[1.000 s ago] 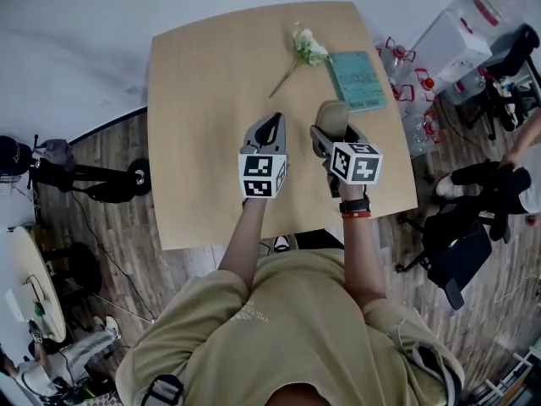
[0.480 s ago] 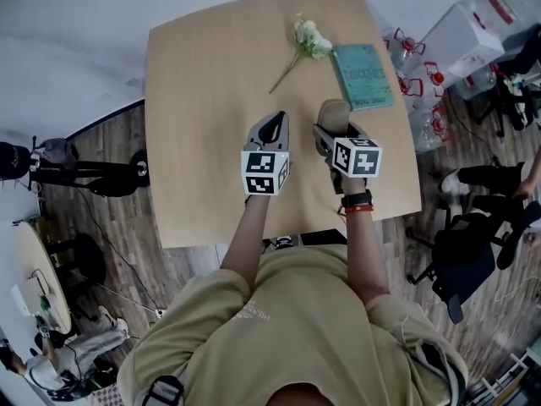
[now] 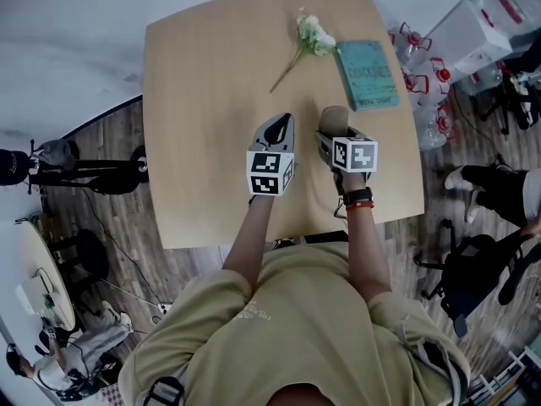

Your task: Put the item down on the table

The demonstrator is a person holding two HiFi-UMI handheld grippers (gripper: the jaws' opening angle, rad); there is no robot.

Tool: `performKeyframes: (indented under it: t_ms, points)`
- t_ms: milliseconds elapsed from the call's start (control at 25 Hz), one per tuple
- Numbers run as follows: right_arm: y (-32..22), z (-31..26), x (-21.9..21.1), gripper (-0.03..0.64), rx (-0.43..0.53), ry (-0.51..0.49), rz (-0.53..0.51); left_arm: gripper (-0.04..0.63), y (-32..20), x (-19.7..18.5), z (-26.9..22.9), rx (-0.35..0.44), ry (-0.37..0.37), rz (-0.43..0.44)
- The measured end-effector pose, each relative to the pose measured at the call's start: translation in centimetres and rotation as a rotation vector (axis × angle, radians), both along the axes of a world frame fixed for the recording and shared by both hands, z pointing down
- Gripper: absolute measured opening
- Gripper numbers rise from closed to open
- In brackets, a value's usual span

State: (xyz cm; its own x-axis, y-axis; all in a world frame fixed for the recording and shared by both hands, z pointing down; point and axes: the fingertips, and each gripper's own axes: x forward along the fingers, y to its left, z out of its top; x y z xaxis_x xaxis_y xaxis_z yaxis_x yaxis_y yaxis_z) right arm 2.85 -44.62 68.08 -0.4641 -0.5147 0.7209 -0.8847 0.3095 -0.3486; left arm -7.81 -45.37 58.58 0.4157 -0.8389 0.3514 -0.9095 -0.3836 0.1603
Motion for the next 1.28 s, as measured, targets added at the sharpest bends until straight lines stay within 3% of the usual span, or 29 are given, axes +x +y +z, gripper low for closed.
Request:
performKeyframes:
  t_ms: [240, 720, 1280]
  points:
    - [0.0, 3.0, 0.4, 0.377, -0.09, 0.071, 0.002, 0.023, -1.0, -0.4, 1.3, -0.036, -0.005, -0.007]
    - [0.4, 7.6, 0.1, 0.38, -0.206, 0.112, -0.024, 0.023, -1.7, -1.1, 4.1, -0.09, -0.006, -0.022]
    - [-0.4, 9.2, -0.3, 0.382, -0.181, 0.129, 0.025, 0.023, -1.7, -2.0, 4.4, -0.103, -0.016, -0.027]
